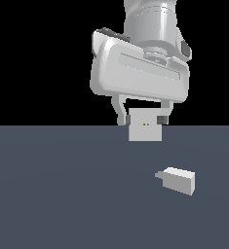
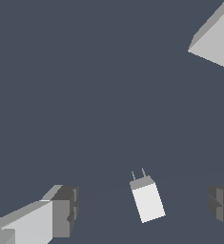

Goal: Plug the charger into the wall socket.

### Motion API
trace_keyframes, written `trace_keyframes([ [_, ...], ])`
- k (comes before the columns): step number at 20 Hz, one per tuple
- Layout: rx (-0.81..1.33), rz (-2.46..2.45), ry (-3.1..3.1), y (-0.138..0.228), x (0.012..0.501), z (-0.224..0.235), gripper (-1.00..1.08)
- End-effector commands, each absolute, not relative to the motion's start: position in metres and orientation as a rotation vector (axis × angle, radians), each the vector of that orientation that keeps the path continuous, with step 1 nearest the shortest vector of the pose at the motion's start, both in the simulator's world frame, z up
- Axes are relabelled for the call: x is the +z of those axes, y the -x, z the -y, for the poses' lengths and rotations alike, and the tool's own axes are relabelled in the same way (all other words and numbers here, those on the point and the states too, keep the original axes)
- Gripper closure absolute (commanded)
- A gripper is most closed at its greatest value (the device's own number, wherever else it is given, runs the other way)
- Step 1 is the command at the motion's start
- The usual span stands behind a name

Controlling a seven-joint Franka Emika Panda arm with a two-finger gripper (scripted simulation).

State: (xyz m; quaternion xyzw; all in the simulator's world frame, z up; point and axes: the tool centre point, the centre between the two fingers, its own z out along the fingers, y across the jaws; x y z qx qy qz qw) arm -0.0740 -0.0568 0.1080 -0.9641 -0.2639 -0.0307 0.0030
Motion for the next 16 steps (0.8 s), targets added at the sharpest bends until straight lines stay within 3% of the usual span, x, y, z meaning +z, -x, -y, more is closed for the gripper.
trace_keyframes([
  [1,-0.102,0.893,3.000,0.079,0.101,0.063,-0.92],
  [16,-0.123,1.198,2.868,0.099,0.069,0.096,-0.92],
])
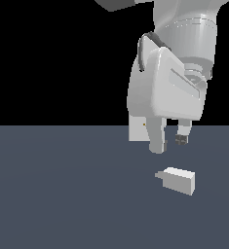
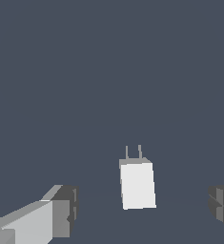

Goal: Plug the charger into the wall socket.

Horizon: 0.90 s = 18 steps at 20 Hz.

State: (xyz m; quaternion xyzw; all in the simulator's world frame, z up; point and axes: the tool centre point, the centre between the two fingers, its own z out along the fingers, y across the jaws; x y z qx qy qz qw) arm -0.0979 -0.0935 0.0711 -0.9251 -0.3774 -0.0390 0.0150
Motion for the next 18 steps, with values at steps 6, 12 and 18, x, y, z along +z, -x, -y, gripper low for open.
trace_keyframes([
  [6,-0.126,1.248,2.842,0.101,0.063,0.102,-0.92],
  [12,-0.125,1.252,2.840,0.101,0.062,0.103,-0.92],
  [18,-0.125,1.254,2.839,0.102,0.048,0.103,-0.92],
])
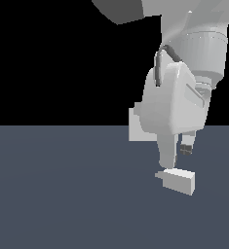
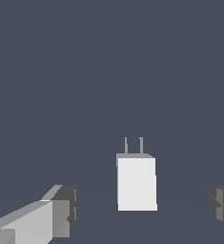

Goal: Plug the charger into the wall socket.

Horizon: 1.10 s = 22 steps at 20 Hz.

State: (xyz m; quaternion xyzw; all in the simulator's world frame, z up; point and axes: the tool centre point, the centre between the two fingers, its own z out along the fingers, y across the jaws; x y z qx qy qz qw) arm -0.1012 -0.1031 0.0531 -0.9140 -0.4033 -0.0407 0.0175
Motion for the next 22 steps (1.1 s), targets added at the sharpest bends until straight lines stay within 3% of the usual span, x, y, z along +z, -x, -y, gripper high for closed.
trace_keyframes([
  [1,-0.125,1.254,2.839,0.102,0.044,0.103,-0.92],
  [12,-0.125,1.257,2.838,0.102,0.012,0.103,-0.92],
  [13,-0.125,1.257,2.838,0.102,0.012,0.103,1.08],
  [22,-0.125,1.257,2.838,0.102,0.012,0.103,1.08],
])
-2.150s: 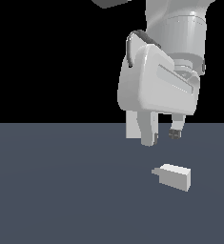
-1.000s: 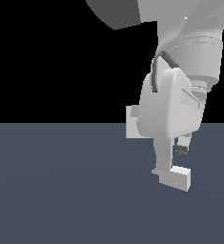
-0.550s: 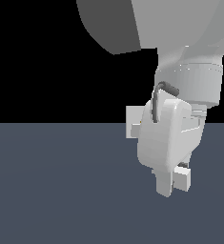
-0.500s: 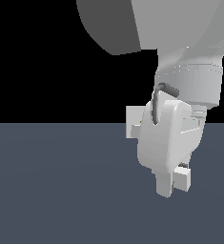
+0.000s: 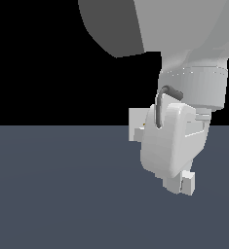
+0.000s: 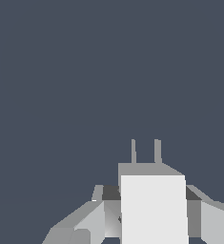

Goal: Plug the charger into the wall socket.

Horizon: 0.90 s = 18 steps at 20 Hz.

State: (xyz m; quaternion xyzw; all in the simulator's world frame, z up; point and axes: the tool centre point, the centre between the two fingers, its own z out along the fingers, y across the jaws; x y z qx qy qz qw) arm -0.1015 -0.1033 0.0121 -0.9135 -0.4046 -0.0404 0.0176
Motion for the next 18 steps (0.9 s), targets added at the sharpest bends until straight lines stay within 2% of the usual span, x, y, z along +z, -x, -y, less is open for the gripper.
trace_keyframes([
  [1,-0.126,1.257,2.838,0.101,0.012,0.103,1.08],
  [18,-0.134,0.980,2.951,0.073,0.037,0.094,1.08],
])
